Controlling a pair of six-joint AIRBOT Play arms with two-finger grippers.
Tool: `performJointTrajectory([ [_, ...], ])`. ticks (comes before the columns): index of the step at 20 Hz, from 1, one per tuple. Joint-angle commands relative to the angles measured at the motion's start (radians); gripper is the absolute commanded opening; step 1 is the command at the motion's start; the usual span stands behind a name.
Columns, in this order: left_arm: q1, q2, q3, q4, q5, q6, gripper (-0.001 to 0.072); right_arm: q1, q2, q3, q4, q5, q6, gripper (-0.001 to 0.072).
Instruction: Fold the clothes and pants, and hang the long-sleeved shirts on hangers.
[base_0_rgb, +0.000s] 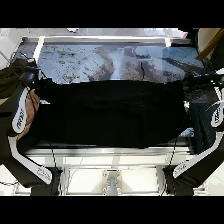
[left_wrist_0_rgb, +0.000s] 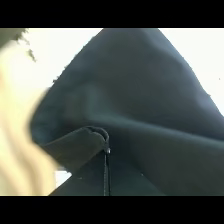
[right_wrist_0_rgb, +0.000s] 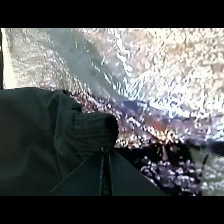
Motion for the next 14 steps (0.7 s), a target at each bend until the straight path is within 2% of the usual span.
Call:
performJointTrajectory([
  [1,0.03,0.061,-0.003,0.069,-0.14,-0.001,0.0005,-0.013,0.0,0.0,-0.053,-0.001,0.014,0.0023],
  [7,0.084,0.13,-0.153,0.062,-0.162,-0.02,0.0006,-0.033,0.0,0.0,-0.068,-0.031,0.044,0.0023],
  [8,0.084,0.127,-0.166,0.043,-0.162,-0.019,0.0043,-0.031,0.0,0.0,-0.061,-0.027,0.045,0.0027],
  [9,0.082,0.126,-0.166,0.024,-0.161,-0.019,0.0249,-0.03,0.0,0.0,-0.055,-0.016,0.053,0.0085],
  [10,0.074,0.132,-0.165,0.018,-0.15,-0.02,0.0499,-0.03,0.002,0.001,-0.042,0.005,0.055,0.022],
  [11,0.066,0.15,-0.164,0.017,-0.143,-0.02,0.0505,-0.032,0.008,0.001,-0.032,0.038,0.055,0.0331],
  [14,0.052,0.295,-0.163,0.075,-0.16,-0.019,0.0503,-0.056,0.086,0.0,-0.067,0.168,0.05,0.034],
])
